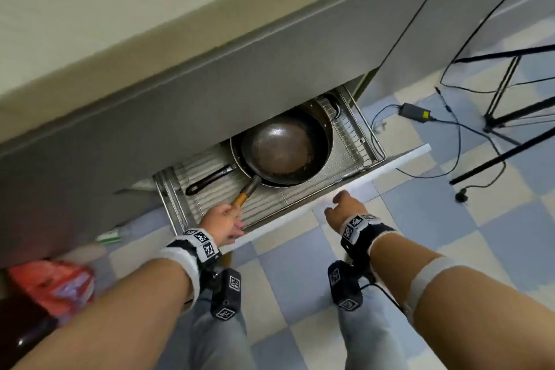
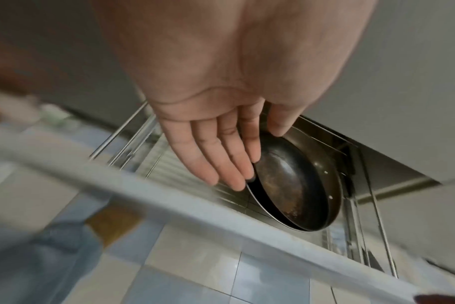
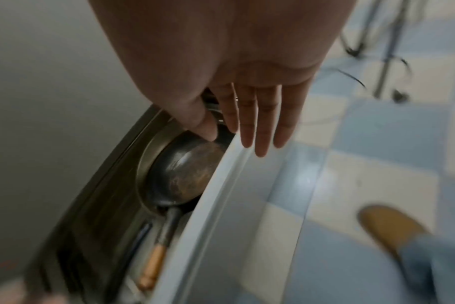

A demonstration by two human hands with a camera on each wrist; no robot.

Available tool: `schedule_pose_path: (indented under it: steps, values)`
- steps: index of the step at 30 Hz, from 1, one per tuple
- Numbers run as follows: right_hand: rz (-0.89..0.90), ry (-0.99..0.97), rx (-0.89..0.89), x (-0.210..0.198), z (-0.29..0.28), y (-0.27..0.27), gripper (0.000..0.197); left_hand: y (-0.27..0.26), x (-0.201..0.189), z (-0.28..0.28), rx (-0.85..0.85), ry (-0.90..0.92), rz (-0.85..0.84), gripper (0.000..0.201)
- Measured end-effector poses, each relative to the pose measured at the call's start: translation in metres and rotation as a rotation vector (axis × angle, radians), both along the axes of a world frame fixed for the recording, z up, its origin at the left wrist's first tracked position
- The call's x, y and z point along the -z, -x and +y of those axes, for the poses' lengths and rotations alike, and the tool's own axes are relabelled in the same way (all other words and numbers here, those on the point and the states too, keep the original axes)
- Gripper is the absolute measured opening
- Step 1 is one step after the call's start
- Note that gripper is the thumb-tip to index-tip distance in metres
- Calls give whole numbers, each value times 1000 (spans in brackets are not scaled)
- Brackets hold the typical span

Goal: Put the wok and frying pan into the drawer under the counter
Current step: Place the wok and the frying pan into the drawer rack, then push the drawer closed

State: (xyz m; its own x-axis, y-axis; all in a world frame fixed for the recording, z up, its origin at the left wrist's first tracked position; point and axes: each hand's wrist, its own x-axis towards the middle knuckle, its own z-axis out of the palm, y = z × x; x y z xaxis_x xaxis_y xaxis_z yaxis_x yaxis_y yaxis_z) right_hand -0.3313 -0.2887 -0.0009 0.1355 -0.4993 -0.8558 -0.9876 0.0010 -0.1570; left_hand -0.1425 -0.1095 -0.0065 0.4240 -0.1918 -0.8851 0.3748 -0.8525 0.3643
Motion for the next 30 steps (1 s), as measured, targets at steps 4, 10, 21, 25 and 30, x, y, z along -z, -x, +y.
schedule_pose_path:
  steps: [4,10,21,25,30]
  values:
    - [-263,-287,753,23,-19,32,67,67,14,15,-400,-56,215,44]
    - [-451,-337,933,52,-27,36,100,111,41,17,-909,183,318,79]
    - [-452,-260,809,79,-29,3,129,86,33,-15,-1045,338,302,100]
    - [-504,-236,839,87,-40,-18,126,68,39,-20,-967,372,287,101]
    - [-552,-227,845,91,-50,-47,118,43,55,-24,-930,450,218,93]
